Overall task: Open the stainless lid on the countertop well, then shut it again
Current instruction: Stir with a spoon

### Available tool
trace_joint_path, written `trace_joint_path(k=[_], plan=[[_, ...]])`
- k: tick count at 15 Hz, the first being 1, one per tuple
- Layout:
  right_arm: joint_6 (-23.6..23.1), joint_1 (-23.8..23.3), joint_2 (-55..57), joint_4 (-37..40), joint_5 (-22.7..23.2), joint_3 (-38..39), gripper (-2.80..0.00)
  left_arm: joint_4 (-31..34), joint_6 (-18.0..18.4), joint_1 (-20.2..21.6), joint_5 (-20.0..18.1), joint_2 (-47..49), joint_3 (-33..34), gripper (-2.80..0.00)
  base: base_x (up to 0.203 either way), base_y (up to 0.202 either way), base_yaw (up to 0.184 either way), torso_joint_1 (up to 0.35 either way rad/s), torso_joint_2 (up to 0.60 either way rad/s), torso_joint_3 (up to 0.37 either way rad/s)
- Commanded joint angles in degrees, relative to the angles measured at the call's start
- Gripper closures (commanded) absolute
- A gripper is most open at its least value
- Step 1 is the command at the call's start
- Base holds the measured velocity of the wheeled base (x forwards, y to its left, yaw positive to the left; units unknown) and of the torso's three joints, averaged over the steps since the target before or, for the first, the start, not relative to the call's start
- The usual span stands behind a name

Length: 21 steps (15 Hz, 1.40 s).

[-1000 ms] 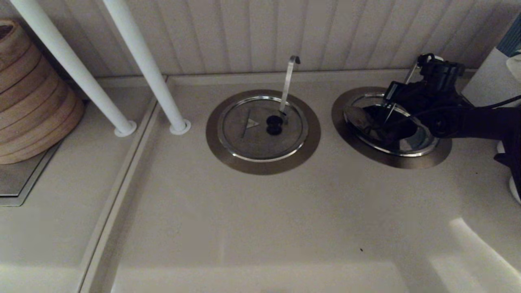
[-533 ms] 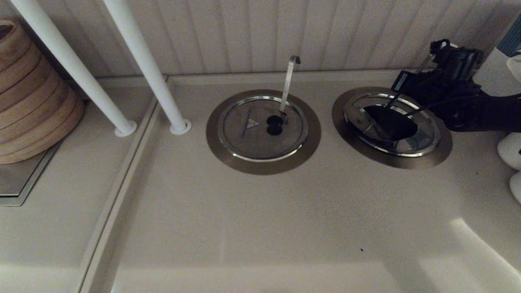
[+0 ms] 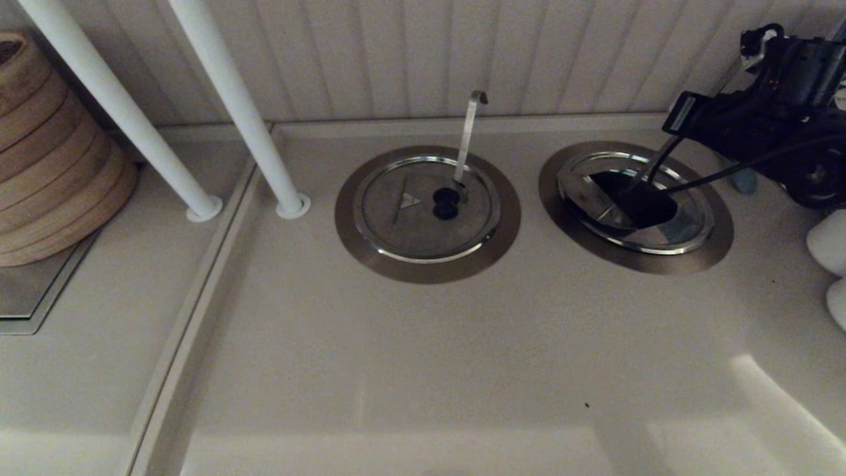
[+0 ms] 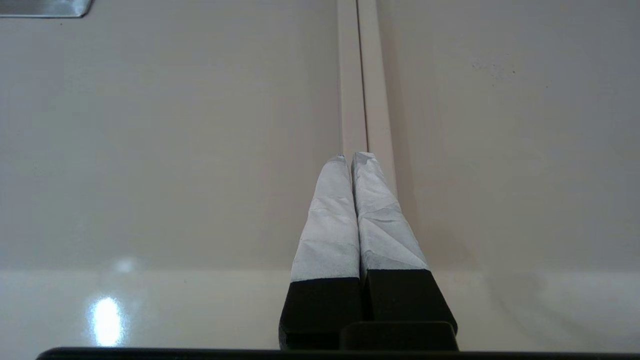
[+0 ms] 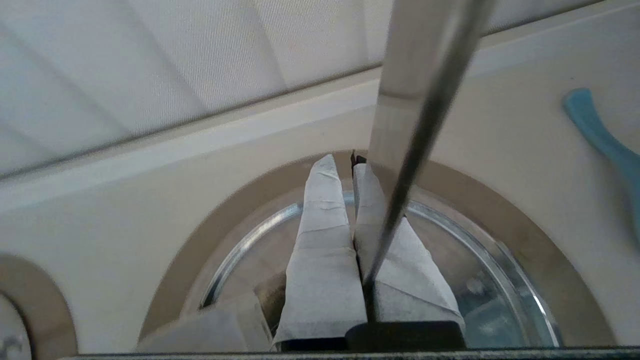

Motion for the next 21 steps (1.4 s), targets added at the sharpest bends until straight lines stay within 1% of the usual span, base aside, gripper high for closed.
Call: trace_joint_path(k=[1, 7, 10, 13, 14, 16, 19, 21], plan=[[-0.19, 0.38, -2.22, -0.19, -0.14, 1.19, 0.00, 0.00, -0.04, 0.00, 0.04, 0.06, 0.00, 0.00, 0.000, 0.000, 0.000, 0.000, 0.00, 0.000], [-0.54, -0.15, -2.83, -0.28, -0.55, 1.08, 0.00, 0.00, -0.04, 0.00, 0.04, 0.06, 0.00, 0.00, 0.000, 0.000, 0.000, 0.000, 0.00, 0.000], [-4.13, -0.23, -2.93, -0.31, -1.86, 2.56, 0.00, 0.00, -0.04, 0.00, 0.04, 0.06, 0.00, 0.00, 0.000, 0.000, 0.000, 0.000, 0.00, 0.000], [-6.43, -1.02, -2.91, -2.99, -1.94, 4.12, 0.00, 0.00, -0.04, 0.00, 0.04, 0.06, 0.00, 0.00, 0.000, 0.000, 0.000, 0.000, 0.00, 0.000], [-8.18, -1.16, -2.88, -3.42, -1.90, 4.91, 0.00, 0.00, -0.04, 0.00, 0.04, 0.06, 0.00, 0.00, 0.000, 0.000, 0.000, 0.000, 0.00, 0.000], [-8.98, -1.11, -3.10, -4.32, -1.72, 6.20, 0.00, 0.00, -0.04, 0.00, 0.04, 0.06, 0.00, 0.00, 0.000, 0.000, 0.000, 0.000, 0.00, 0.000], [-9.23, -1.41, -3.29, -4.32, -1.72, 6.06, 0.00, 0.00, -0.04, 0.00, -0.02, 0.06, 0.00, 0.00, 0.000, 0.000, 0.000, 0.000, 0.00, 0.000], [-11.50, -1.55, -3.20, -4.32, -1.72, 6.55, 0.00, 0.00, -0.04, 0.00, 0.04, 0.06, 0.00, 0.00, 0.000, 0.000, 0.000, 0.000, 0.00, 0.000]])
